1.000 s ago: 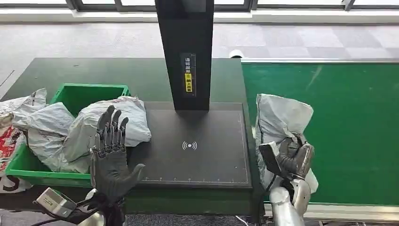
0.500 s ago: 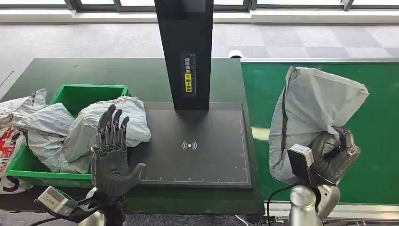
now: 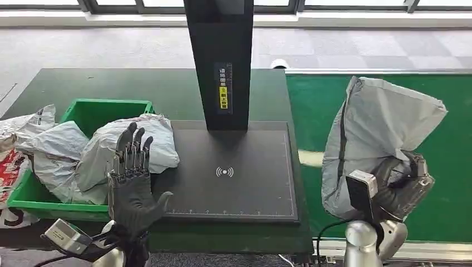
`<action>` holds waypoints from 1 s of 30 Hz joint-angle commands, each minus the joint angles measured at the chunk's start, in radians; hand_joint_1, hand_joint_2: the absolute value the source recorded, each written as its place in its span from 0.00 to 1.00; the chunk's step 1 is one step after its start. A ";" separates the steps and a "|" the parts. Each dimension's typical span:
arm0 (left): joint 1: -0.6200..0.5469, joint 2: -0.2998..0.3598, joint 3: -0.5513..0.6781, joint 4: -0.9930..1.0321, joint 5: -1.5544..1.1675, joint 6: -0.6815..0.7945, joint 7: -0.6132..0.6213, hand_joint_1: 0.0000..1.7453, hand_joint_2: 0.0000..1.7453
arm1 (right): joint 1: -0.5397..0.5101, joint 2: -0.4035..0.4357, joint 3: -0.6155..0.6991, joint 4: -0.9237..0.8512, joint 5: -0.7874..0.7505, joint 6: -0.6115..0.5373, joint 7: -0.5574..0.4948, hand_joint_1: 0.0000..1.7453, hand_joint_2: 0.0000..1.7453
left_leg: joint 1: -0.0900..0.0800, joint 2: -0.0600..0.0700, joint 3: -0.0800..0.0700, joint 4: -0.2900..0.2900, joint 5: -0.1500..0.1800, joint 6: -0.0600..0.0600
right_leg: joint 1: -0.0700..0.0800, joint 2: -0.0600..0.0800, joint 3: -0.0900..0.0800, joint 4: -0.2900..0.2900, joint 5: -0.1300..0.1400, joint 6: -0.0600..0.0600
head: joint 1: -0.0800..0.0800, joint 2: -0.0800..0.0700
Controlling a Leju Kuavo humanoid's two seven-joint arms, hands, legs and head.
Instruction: Moved the parcel from conveyor to table for the left to box.
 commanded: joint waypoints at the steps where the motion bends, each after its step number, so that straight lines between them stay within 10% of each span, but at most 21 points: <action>1: -0.033 0.018 0.020 0.051 -0.002 -0.006 0.004 0.00 1.00 | 0.002 0.013 -0.011 -0.067 -0.035 0.004 -0.015 1.00 1.00 | 0.000 0.001 0.002 -0.004 0.001 0.000 | 0.000 0.000 0.001 -0.003 0.001 -0.001 | 0.000 0.000; 8: -0.051 0.016 0.017 0.056 -0.005 -0.012 0.015 0.00 1.00 | 0.085 0.005 0.154 -0.228 -0.059 0.013 0.033 1.00 1.00 | -0.001 0.000 0.001 -0.002 0.001 0.000 | 0.000 -0.001 0.000 -0.001 0.000 -0.001 | 0.000 0.000; 9: -0.043 0.022 0.015 0.058 0.005 -0.017 0.004 0.00 1.00 | 0.042 0.013 0.185 -0.081 -0.097 0.004 -0.066 1.00 1.00 | -0.001 0.000 0.000 -0.001 0.000 0.000 | -0.001 -0.001 -0.001 0.000 0.000 -0.001 | 0.000 0.000; 10: -0.146 0.011 -0.024 0.172 0.002 -0.077 0.004 0.00 1.00 | -0.215 0.013 0.709 0.547 -0.092 0.004 0.070 1.00 1.00 | -0.001 0.000 0.000 -0.001 0.000 0.000 | 0.000 -0.001 0.000 0.000 0.000 -0.001 | 0.000 0.000; 11: -0.173 0.001 -0.030 0.202 0.000 -0.066 0.004 0.00 1.00 | -0.251 0.013 0.730 0.658 -0.092 0.004 0.110 1.00 1.00 | 0.002 0.026 0.005 -0.002 -0.001 -0.001 | 0.002 0.026 -0.004 -0.002 0.008 -0.002 | 0.000 0.000; 13: -0.195 0.001 -0.038 0.225 0.005 -0.053 0.004 0.00 1.00 | -0.254 0.013 0.759 0.649 -0.089 0.004 0.152 1.00 1.00 | 0.003 0.032 -0.005 -0.006 -0.001 -0.001 | 0.002 0.031 0.001 -0.002 0.009 -0.002 | 0.000 0.000; 20: -0.189 0.018 -0.041 0.216 0.023 -0.047 0.004 0.00 1.00 | -0.274 0.013 0.756 0.743 -0.079 0.004 0.131 1.00 1.00 | 0.000 0.000 -0.002 -0.004 0.010 -0.005 | 0.004 0.000 -0.005 -0.001 0.006 -0.004 | -0.002 0.000; 30: -0.183 0.025 -0.043 0.210 0.027 -0.041 0.004 0.00 1.00 | -0.313 0.000 0.843 0.776 -0.108 0.004 0.193 1.00 1.00 | 0.001 -0.001 -0.006 -0.003 0.010 -0.005 | 0.003 0.000 -0.007 0.000 0.007 -0.004 | -0.002 0.000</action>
